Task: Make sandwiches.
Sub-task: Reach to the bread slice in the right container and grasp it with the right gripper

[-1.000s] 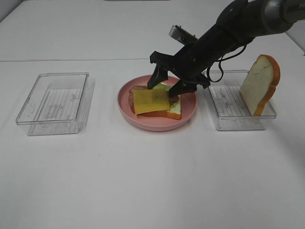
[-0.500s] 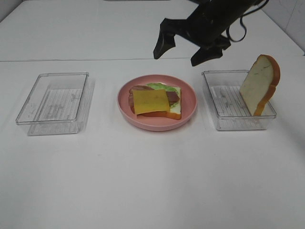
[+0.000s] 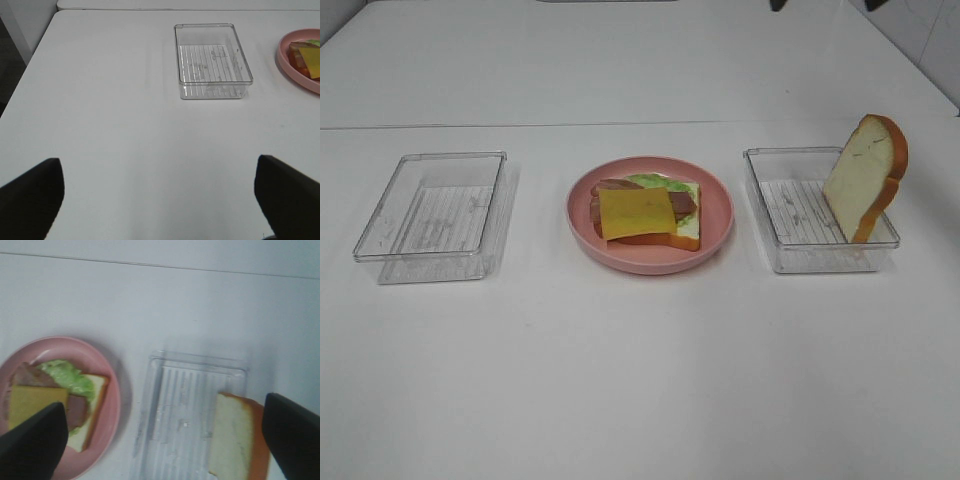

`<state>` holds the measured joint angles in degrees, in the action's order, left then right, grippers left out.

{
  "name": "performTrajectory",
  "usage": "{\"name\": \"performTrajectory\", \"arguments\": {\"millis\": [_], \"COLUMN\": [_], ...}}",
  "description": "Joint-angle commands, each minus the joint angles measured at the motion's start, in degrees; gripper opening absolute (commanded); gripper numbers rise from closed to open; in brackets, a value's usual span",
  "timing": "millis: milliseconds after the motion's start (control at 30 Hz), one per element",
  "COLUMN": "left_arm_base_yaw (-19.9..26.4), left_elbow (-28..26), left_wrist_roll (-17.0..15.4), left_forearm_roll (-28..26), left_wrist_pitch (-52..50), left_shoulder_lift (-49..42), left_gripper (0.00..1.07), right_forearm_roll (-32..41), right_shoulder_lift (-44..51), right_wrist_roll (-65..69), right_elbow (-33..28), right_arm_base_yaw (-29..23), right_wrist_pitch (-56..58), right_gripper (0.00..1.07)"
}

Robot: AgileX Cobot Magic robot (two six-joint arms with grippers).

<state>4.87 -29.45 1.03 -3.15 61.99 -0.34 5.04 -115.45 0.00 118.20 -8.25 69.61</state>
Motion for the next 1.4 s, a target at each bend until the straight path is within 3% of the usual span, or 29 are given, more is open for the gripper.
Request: {"name": "performTrajectory", "arguments": {"millis": [33,233,400,967,1167,1233,1267,1300,1333,1367,1400], "left_arm_base_yaw": [0.1,0.1,0.1,0.1,0.1,0.1,0.1,0.1,0.1,0.1,0.1], "left_elbow": [0.0,0.0,0.0,0.0,0.0,0.0,0.0,0.0,0.0,0.0,0.0], "left_wrist_roll": [-0.1,-0.1,-0.1,-0.1,-0.1,-0.1,-0.1,-0.1,-0.1,-0.1,-0.1], "left_forearm_roll": [-0.5,-0.5,-0.5,-0.5,-0.5,-0.5,-0.5,-0.5,-0.5,-0.5,-0.5], "left_wrist_pitch": [-0.3,-0.3,-0.3,-0.3,-0.3,-0.3,-0.3,-0.3,-0.3,-0.3,-0.3], "left_shoulder_lift": [-1.1,-1.1,-1.1,-1.1,-1.1,-1.1,-1.1,-1.1,-1.1,-1.1,-1.1], "left_gripper": [0.98,0.98,0.98,0.98,0.98,0.98,0.98,0.98,0.98,0.98,0.98], "right_forearm_roll": [-0.3,1.5,3.0,6.2,6.2,6.2,6.2,5.9,5.9,5.0,4.5], "right_shoulder_lift": [-0.4,-0.4,-0.4,-11.1,-13.5,-13.5,-13.5,-13.4,-13.4,-13.3,-13.2], "right_wrist_roll": [0.5,0.5,-0.8,-3.1,-3.2,-3.8,-3.8,-3.8,-3.8,-3.5,-3.3], "right_elbow": [-0.4,-8.2,-14.3,-15.6,-15.6,-15.6,-15.6,-15.4,-15.4,-15.3,-15.3], "right_arm_base_yaw": [4.7,12.2,14.0,13.8,13.8,13.8,13.8,13.8,13.8,13.8,13.8], "right_wrist_pitch": [6.5,6.5,3.2,1.2,1.1,1.3,1.3,1.2,1.2,1.0,1.0], "right_gripper": [0.99,0.99,0.99,0.99,0.94,0.75,0.75,0.54,0.54,0.27,0.17]}}
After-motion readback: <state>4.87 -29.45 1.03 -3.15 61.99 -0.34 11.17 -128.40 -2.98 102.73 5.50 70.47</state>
